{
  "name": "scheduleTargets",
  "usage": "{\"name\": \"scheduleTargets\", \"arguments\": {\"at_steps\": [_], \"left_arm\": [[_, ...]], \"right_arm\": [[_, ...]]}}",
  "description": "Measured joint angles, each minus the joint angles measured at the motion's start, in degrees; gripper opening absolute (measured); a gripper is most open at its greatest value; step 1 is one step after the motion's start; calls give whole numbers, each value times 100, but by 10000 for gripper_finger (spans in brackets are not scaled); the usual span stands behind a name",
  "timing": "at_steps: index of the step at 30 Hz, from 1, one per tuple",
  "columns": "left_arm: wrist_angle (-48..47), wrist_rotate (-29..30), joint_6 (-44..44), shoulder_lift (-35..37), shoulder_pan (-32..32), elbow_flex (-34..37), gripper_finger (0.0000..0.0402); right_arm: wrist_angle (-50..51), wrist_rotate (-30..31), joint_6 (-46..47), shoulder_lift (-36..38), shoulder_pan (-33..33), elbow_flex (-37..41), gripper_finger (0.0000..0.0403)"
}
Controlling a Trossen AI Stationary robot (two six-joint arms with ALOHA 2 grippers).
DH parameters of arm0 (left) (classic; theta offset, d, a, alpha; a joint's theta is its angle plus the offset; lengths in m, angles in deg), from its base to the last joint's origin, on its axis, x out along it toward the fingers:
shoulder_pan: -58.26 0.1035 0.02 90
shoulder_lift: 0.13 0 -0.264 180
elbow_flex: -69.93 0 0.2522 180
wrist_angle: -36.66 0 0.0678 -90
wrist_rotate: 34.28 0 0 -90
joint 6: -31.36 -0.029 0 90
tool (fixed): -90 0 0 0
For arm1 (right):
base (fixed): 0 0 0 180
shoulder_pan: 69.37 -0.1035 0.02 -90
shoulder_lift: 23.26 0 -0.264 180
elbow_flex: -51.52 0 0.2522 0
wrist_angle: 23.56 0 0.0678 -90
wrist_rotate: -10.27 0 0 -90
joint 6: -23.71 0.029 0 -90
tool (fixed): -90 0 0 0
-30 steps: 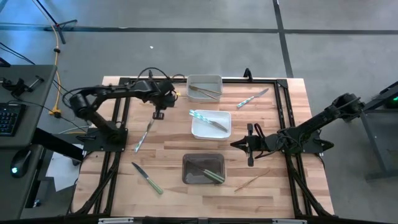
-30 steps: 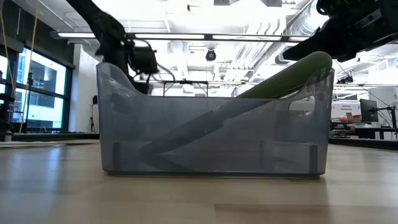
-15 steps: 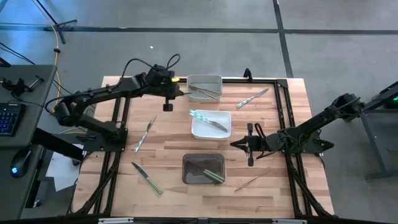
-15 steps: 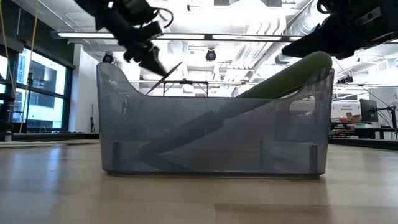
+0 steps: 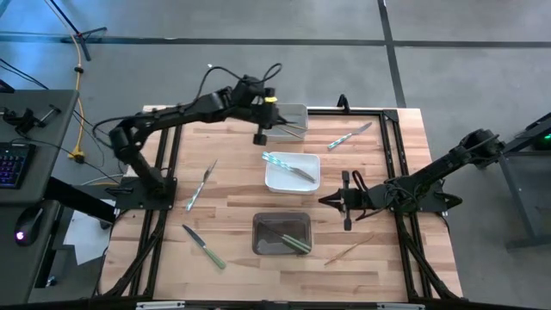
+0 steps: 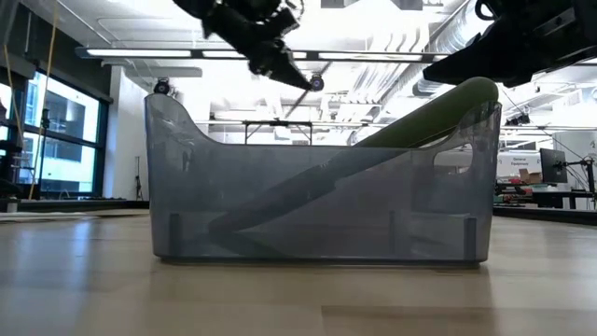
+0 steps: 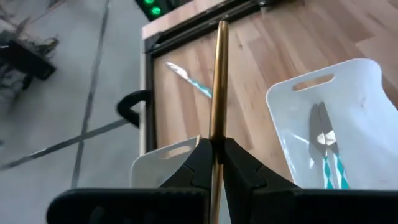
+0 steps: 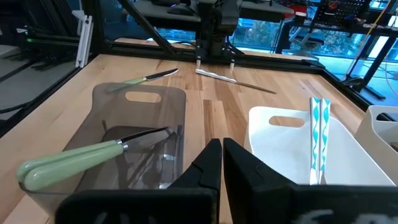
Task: Sort silverware by color (type)
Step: Put the gold table knife into the gray bin
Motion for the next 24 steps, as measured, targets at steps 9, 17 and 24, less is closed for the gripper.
{"name": "scheduleTargets", "arguments": {"at_steps": [9, 17, 24], "left_arm": [[-24, -63, -291, -1279, 69, -768, 5], [-84, 6, -331, -2005, 305, -952, 5], [-182, 145, -326, -2205, 415, -963, 5]], "right_arm": [[6, -96, 0, 0, -2, 0, 0], [31, -107, 4, 0, -2, 0, 0], [67, -107, 2, 0, -2, 0, 0]]}}
